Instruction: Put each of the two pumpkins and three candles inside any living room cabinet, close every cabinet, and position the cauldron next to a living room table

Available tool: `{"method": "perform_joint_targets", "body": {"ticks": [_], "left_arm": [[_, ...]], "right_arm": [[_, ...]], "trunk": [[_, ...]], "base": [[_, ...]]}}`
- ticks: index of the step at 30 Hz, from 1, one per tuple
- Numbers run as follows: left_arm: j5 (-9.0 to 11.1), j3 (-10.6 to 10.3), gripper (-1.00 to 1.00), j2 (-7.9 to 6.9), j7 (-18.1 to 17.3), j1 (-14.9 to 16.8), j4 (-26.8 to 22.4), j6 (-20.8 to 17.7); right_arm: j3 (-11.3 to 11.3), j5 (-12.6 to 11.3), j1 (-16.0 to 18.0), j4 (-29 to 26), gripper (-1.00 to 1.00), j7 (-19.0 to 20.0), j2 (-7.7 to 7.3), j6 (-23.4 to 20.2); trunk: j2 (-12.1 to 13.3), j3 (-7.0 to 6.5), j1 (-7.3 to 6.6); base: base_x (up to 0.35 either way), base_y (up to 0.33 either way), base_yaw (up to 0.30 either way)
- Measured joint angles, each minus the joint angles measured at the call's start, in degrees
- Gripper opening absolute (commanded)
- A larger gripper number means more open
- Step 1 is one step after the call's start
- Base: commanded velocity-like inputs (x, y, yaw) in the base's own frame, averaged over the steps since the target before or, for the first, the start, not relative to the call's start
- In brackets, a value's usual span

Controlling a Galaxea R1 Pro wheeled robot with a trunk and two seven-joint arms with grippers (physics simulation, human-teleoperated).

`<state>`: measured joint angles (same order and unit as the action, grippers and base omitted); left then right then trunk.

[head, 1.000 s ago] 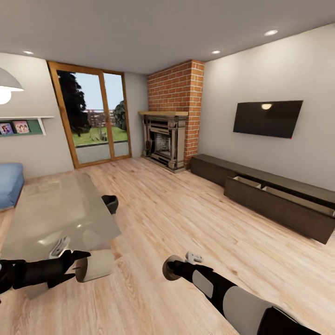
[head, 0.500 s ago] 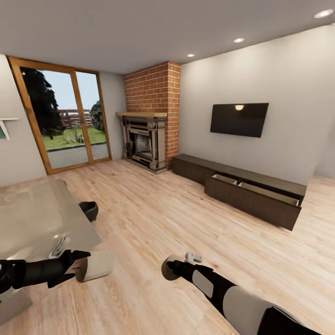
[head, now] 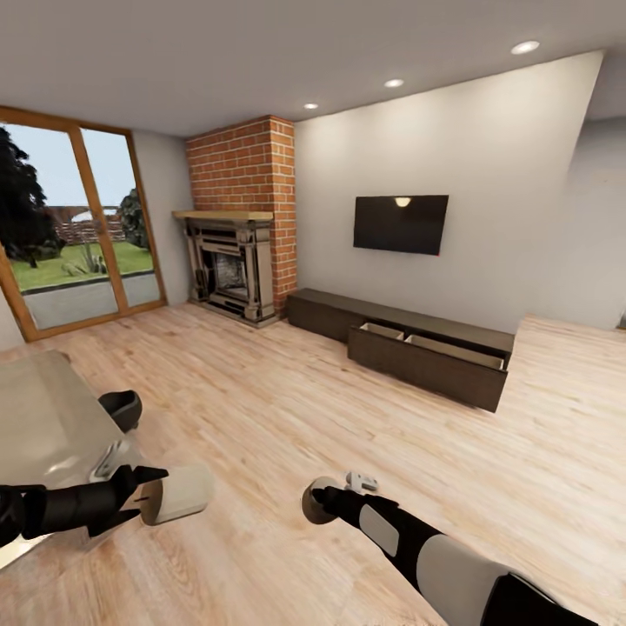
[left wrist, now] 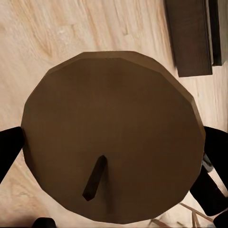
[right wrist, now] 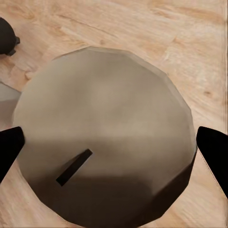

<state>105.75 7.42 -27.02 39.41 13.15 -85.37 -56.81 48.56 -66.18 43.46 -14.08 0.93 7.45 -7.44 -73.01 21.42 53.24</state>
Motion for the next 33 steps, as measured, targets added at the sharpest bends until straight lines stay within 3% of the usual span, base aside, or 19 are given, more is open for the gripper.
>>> {"method": "perform_joint_targets", "body": {"ticks": [5, 25, 28, 33], "left_arm": [[-0.32, -0.02, -1.0, -0.05, -0.02, -0.02, -0.02, -0.01], [-0.59, -0.18, -1.0, -0.22, 0.02, -0.03, -0.1, -0.1], [-0.6, -0.21, -1.0, -0.21, 0.02, -0.02, -0.09, -0.13], [-0.44, -0.26, -1.0, -0.2, 0.01, -0.01, -0.09, -0.07]], "right_arm": [[0.01, 0.01, 0.02, 0.02, -1.0, -0.07, -0.02, 0.08], [-0.11, -0.88, 0.03, -0.02, -1.0, -0.03, 0.03, 0.24], [-0.05, -2.61, 0.04, -0.05, -1.0, 2.32, -0.25, 0.11], [0.11, -3.41, 0.02, -0.01, -1.0, 5.56, -1.27, 0.08]], "trunk": [[-0.01, -0.09, -0.03], [-0.01, -0.1, -0.03], [-0.01, -0.1, -0.03], [0.0, -0.17, -0.03]], "base": [[0.244, 0.0, -0.168], [0.315, -0.085, -0.003], [0.265, -0.108, -0.115], [0.255, -0.112, -0.209]]}}
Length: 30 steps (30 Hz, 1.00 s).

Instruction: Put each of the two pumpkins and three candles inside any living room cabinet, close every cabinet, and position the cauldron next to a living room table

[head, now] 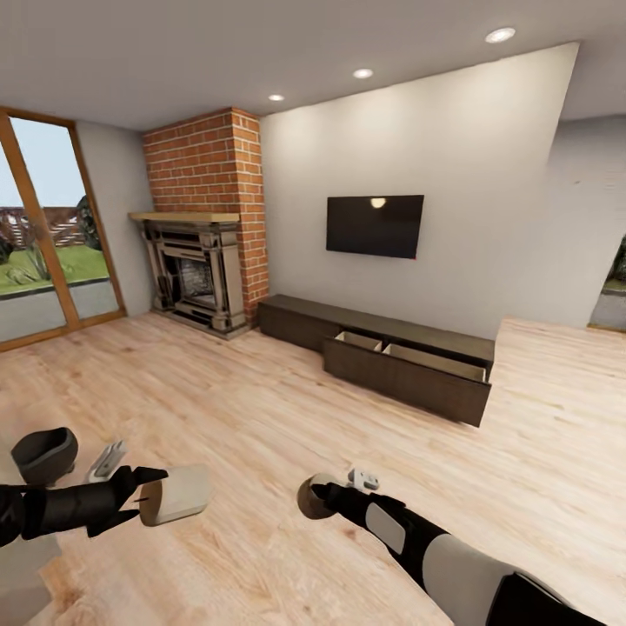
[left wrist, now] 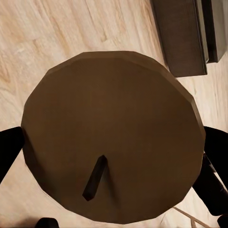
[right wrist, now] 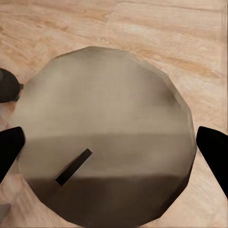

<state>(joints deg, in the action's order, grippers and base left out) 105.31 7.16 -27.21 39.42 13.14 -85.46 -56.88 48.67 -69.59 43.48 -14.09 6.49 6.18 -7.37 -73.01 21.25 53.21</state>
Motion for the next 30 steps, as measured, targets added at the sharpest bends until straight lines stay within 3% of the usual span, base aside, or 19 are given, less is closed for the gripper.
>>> {"method": "perform_joint_targets", "body": {"ticks": [15, 30], "left_arm": [[-0.15, -0.01, -1.0, -0.02, 0.01, -0.02, -0.01, -0.04], [-0.05, 0.02, -1.0, -0.07, -0.05, 0.0, 0.0, -0.01]], "right_arm": [[0.05, -0.09, -0.01, 0.05, -1.0, 0.58, -0.2, 0.01], [0.03, -0.11, -0.04, 0.42, -1.0, 0.62, -0.3, -0.08]], "trunk": [[0.0, -0.02, 0.0], [-0.01, -0.49, 0.01]], "base": [[0.223, -0.121, -0.019], [0.211, -0.128, -0.258]]}}
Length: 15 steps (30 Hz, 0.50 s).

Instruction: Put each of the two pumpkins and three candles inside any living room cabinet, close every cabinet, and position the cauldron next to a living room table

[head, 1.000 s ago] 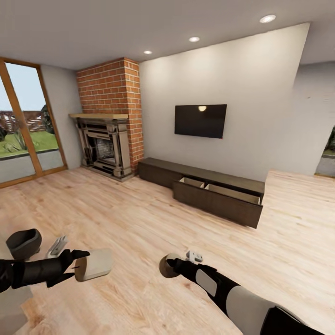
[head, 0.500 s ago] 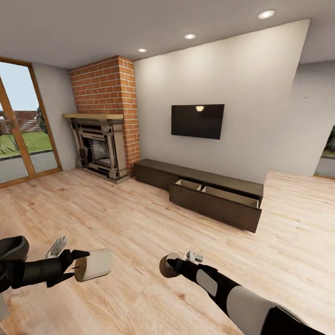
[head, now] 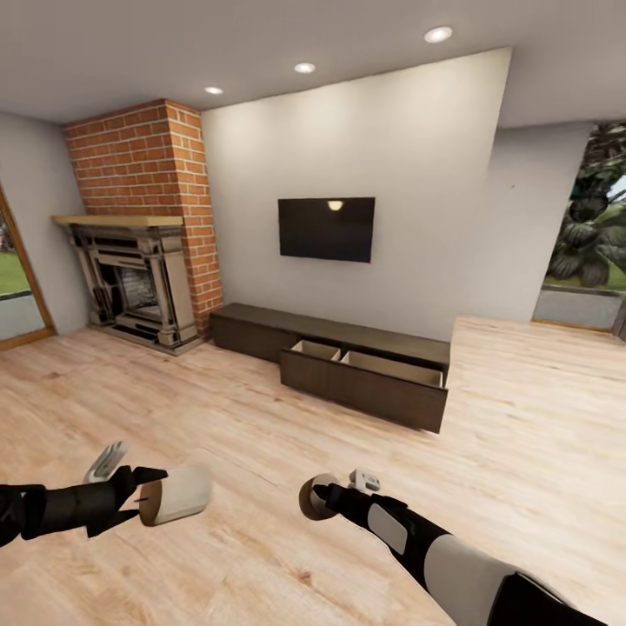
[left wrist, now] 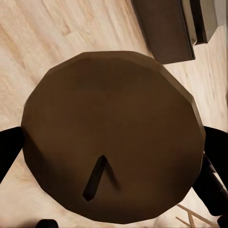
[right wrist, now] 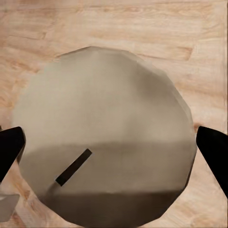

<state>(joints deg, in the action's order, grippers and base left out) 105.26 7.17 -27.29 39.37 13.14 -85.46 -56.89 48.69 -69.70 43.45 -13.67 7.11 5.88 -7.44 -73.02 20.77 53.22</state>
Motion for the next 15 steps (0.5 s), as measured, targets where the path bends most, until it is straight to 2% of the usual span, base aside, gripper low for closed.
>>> {"method": "perform_joint_targets", "body": {"ticks": [5, 15], "left_arm": [[-0.04, 0.09, -1.0, -0.1, -0.02, 0.01, 0.0, -0.02], [-0.02, 0.14, -1.0, -0.18, -0.03, 0.01, 0.0, -0.02]], "right_arm": [[0.0, -0.06, -0.01, 0.17, -1.0, 0.0, 0.0, 0.0], [0.0, -0.07, -0.02, 0.23, -1.0, 0.0, -0.06, 0.0]], "trunk": [[0.01, -0.13, -0.01], [0.01, -0.34, -0.02]], "base": [[0.266, -0.047, -0.275], [0.329, -0.002, -0.276]]}}
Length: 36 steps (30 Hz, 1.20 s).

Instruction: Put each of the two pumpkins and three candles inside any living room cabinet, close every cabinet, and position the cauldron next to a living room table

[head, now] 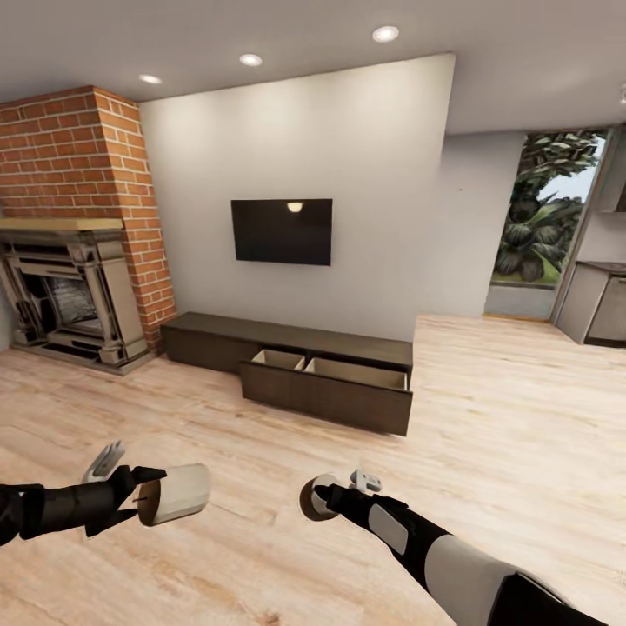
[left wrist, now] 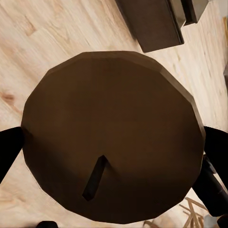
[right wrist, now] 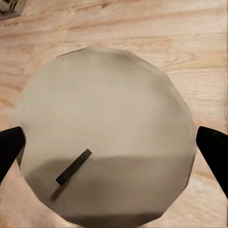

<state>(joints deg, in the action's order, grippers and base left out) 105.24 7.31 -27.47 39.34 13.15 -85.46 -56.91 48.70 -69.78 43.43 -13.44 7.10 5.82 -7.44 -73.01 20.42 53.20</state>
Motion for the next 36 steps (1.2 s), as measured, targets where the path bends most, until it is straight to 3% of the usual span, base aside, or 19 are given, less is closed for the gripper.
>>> {"method": "perform_joint_targets", "body": {"ticks": [7, 22, 29, 36], "left_arm": [[-0.01, -0.07, -1.0, -0.02, 0.0, -0.01, -0.01, -0.01], [-0.04, -0.07, -1.0, -0.02, 0.0, -0.02, -0.02, -0.02], [-0.02, -0.06, -1.0, -0.04, 0.0, -0.02, -0.02, -0.04], [-0.01, -0.04, -1.0, -0.04, -0.01, 0.0, 0.0, -0.07]], "right_arm": [[-0.05, 0.01, 0.0, -0.3, -1.0, -0.21, 0.12, -0.03], [-0.24, 0.0, 0.03, -0.59, -1.0, -0.12, 0.07, -2.29], [-0.05, -1.7, 0.02, -0.64, -1.0, 0.1, 0.05, -1.83], [0.0, -1.92, 0.01, -0.58, -1.0, 0.23, -0.29, -1.76]], "trunk": [[0.0, 0.13, 0.0], [0.0, 1.43, 0.01], [0.0, 1.76, 0.01], [0.0, 1.77, 0.01]], "base": [[0.334, 0.0, -0.228], [0.317, 0.0, -0.01], [0.279, 0.0, -0.014], [0.258, 0.0, -0.253]]}}
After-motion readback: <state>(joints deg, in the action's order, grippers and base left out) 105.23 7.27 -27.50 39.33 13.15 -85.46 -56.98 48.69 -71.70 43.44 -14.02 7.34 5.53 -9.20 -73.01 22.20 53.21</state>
